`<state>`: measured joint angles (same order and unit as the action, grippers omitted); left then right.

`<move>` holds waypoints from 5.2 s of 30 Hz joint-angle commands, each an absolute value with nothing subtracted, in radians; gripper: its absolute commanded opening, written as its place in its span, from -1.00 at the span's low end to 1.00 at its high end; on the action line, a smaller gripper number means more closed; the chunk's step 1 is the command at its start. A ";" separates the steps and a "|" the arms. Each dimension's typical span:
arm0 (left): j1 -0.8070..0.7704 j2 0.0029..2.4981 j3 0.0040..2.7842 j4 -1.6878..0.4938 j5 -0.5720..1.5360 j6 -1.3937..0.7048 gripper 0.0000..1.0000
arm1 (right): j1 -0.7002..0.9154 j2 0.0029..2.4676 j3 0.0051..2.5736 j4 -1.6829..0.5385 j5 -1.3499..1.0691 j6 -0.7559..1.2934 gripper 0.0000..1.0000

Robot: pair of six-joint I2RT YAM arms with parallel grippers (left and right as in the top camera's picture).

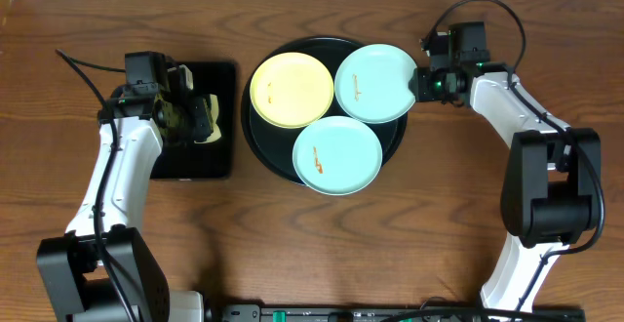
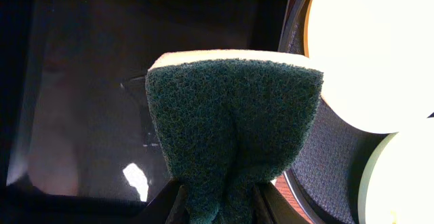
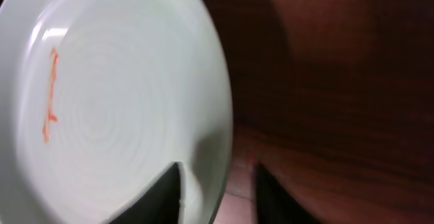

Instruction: Clean dirty plates on tray and stack at the side

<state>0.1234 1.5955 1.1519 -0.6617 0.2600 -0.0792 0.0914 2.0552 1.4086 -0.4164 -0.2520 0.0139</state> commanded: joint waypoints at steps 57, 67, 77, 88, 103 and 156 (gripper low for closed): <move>0.126 1.601 1.148 -0.674 0.262 -0.088 -0.82 | 0.453 1.752 1.150 -0.593 0.040 0.313 -0.98; 0.126 1.601 1.149 -0.643 0.332 -0.044 -0.85 | 0.453 1.753 1.067 -0.548 0.092 0.313 -0.98; 0.126 1.599 1.155 -0.700 0.501 0.002 -0.85 | 0.453 1.753 1.065 -0.465 0.131 0.336 -0.98; 0.112 1.597 1.157 -0.707 0.468 -0.016 -0.85 | 0.453 1.753 1.061 -0.477 0.130 0.336 -0.98; -0.244 1.497 1.158 -0.699 0.349 -0.260 -0.85 | 0.453 1.753 1.061 -0.508 0.127 0.356 -0.98; -0.595 1.680 1.138 -0.589 0.198 -0.490 -0.85 | 0.453 1.753 1.056 -0.669 0.017 0.453 -0.98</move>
<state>-0.5854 1.6665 1.1519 -0.5835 0.2062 -0.4610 0.4431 1.7538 1.0702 -0.6468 0.0132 0.4416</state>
